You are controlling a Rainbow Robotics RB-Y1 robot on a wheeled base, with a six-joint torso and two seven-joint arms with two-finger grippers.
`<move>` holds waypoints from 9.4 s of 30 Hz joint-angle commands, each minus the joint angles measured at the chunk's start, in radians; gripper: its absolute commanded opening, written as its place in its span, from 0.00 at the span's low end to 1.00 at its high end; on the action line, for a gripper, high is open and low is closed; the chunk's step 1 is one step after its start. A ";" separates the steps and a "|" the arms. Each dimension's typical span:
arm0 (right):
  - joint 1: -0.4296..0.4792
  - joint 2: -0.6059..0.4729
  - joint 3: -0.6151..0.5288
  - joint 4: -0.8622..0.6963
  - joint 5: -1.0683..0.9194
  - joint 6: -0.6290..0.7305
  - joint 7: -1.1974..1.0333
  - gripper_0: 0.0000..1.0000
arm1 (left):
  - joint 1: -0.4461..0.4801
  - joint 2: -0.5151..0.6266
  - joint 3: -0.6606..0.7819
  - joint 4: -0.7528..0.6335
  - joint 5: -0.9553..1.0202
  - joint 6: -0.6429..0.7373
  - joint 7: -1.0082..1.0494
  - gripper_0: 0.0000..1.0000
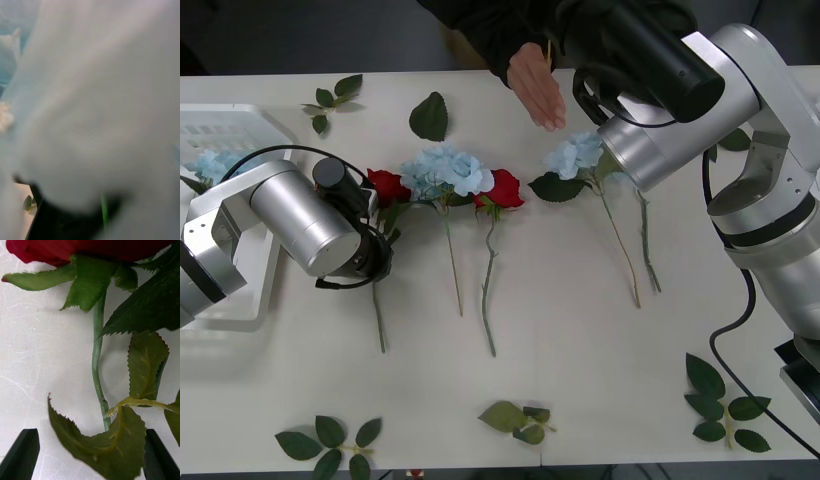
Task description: Place the red flowers into the right box and the blue flowers into the left box. If a person shows an open palm, hand one flower to the person first, then continue sorting.
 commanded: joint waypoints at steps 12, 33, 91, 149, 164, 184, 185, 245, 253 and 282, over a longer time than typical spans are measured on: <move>-0.009 -0.104 0.003 -0.085 -0.154 -0.013 -0.030 0.75 | 0.007 -0.014 0.031 -0.006 -0.012 -0.006 0.001 0.75; 0.370 -0.518 -0.126 -0.280 -0.972 0.386 0.255 0.75 | 0.018 -0.062 0.031 0.077 -0.041 -0.066 -0.013 0.75; 0.060 0.045 -0.440 0.642 -0.714 0.364 0.841 0.75 | -0.065 -0.037 0.501 0.106 1.292 -0.242 -1.628 0.00; 0.381 -0.046 0.009 0.215 -2.363 -0.159 2.015 0.33 | -0.042 -0.197 0.320 0.092 1.571 -0.530 -1.784 0.00; 0.358 -0.020 0.016 0.215 -2.362 -0.182 2.015 0.00 | -0.038 -0.192 0.320 0.092 1.579 -0.530 -1.784 0.00; 0.350 -0.250 -0.124 0.297 -2.254 -0.067 1.853 0.00 | -0.027 -0.191 0.320 0.092 1.614 -0.540 -1.784 1.00; 0.347 -0.255 -0.158 0.317 -2.218 -0.024 1.801 0.00 | -0.027 -0.192 0.320 0.092 1.616 -0.540 -1.784 1.00; 0.350 -0.462 -0.819 0.469 -1.090 0.760 1.106 0.00 | -0.199 -0.117 0.188 0.097 0.254 0.099 0.295 1.00; 0.527 -0.460 -0.817 0.065 -1.346 0.648 0.847 0.00 | -0.143 -0.174 0.156 0.098 0.116 0.031 0.311 1.00; 0.517 -0.132 -0.090 -0.489 -0.389 0.053 0.404 0.00 | -0.101 -0.257 0.004 0.097 -0.075 0.005 0.366 1.00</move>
